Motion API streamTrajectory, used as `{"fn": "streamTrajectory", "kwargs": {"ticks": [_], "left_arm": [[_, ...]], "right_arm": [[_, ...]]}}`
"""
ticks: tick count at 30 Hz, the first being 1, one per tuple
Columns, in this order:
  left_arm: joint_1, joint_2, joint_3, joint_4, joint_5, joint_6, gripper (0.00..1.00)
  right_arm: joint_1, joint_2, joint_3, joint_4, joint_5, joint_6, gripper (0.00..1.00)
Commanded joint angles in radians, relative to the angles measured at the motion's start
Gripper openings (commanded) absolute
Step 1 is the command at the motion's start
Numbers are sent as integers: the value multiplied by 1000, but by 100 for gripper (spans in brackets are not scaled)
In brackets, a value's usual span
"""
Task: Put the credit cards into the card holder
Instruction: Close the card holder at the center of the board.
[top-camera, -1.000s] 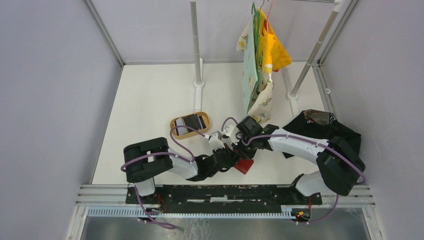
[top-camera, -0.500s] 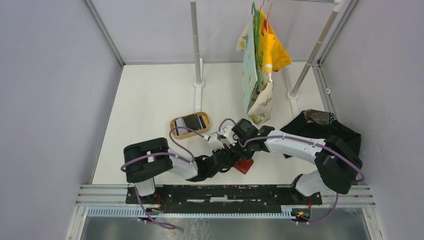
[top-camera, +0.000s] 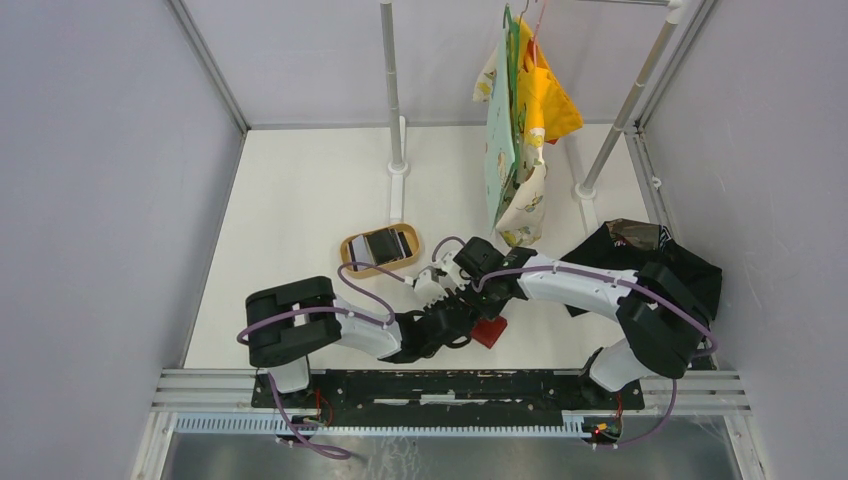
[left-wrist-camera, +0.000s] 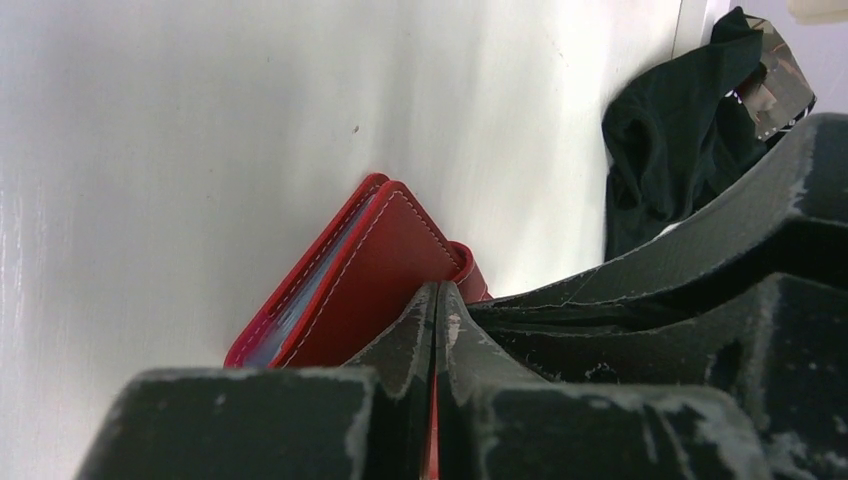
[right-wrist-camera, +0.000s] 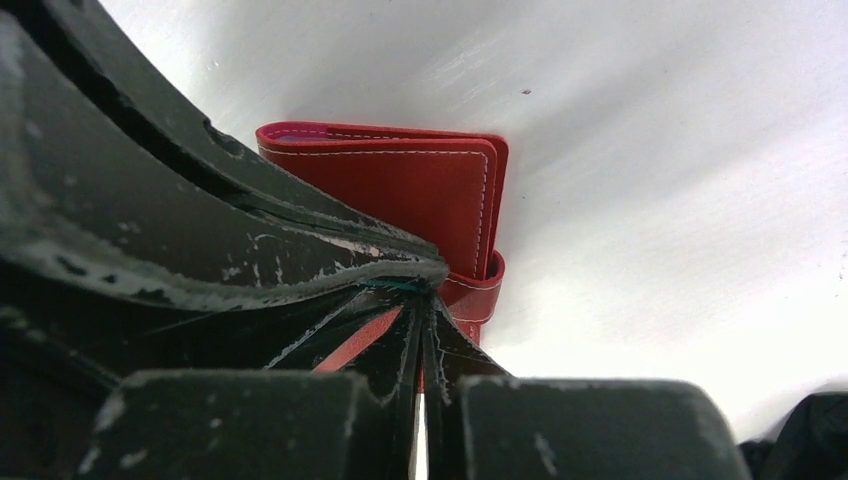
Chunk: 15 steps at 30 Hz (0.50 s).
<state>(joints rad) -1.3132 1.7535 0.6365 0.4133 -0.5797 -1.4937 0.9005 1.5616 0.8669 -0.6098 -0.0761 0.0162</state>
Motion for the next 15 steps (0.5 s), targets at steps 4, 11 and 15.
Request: {"fn": "streamTrajectory", "kwargs": {"ticks": [4,11,15], "left_arm": [[-102,95,21,-372,190,274,2],[-102,95,14,-367,190,269,2],[-101,96,15,-369,190,268,2]], "right_arm": [[83,223,-115,293,-255,-88,2],[-59,18,-120,263,-301,-232,0],[-96,-95,-136,259,-289,-291,0]]}}
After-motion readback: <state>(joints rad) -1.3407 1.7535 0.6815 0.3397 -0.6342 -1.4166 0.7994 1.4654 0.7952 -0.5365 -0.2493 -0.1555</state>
